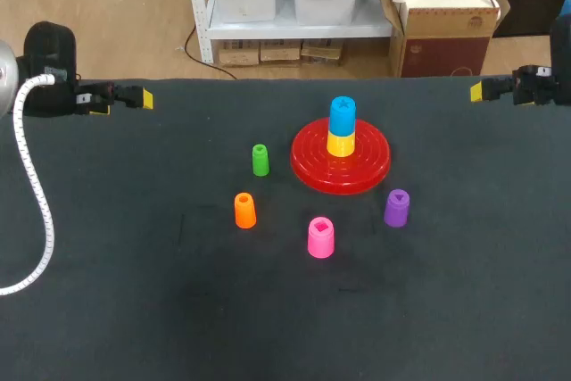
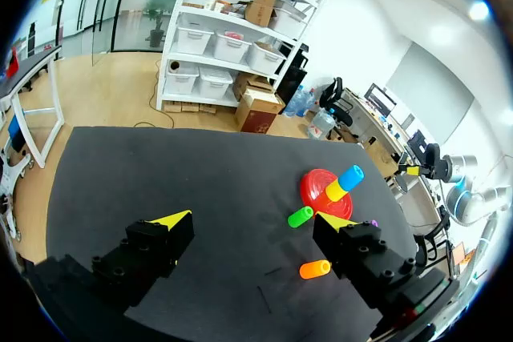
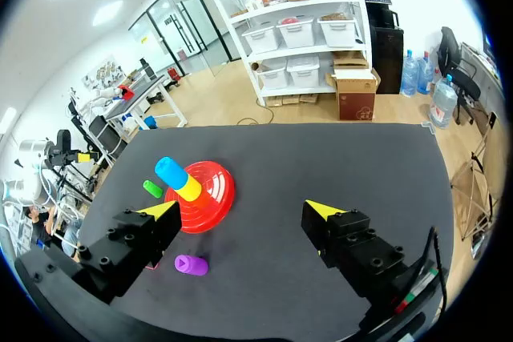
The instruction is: Pick up and stack the cylinders on the red base in this order: pink,purple,orange,green
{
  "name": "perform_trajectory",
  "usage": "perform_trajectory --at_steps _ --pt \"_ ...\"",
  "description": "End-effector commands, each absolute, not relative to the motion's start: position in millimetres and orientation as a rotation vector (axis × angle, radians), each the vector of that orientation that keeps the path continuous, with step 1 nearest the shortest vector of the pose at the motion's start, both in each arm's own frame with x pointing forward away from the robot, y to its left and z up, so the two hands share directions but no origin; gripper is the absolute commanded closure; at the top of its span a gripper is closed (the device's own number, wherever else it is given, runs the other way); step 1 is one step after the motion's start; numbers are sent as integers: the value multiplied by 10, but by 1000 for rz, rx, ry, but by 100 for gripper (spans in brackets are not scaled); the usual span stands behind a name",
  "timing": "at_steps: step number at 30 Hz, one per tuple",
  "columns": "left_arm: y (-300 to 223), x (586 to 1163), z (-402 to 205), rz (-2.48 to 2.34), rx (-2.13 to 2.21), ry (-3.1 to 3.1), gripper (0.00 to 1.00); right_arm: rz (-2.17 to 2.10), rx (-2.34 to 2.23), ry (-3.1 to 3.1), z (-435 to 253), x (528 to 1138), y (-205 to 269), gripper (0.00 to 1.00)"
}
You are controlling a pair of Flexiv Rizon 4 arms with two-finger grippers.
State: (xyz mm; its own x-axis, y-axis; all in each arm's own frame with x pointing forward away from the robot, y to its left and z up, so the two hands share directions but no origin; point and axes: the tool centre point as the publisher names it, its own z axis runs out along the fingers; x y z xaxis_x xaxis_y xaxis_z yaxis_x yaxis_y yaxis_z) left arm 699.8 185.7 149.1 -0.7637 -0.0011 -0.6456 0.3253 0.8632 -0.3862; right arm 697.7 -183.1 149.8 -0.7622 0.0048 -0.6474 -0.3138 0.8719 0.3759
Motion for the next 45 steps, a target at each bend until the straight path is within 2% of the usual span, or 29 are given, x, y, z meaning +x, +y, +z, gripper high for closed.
perform_trajectory --at_steps 1,40,45 --pt "1847 6999 1505 -634 231 2376 0 622 -223 2369 1495 6977 -1832 0" --pt "1847 6999 1505 -634 231 2376 0 622 -223 2369 1495 6977 -1832 0" --pt "1718 7009 1521 -742 647 2180 0 622 -223 2369 1495 6977 -1832 0"
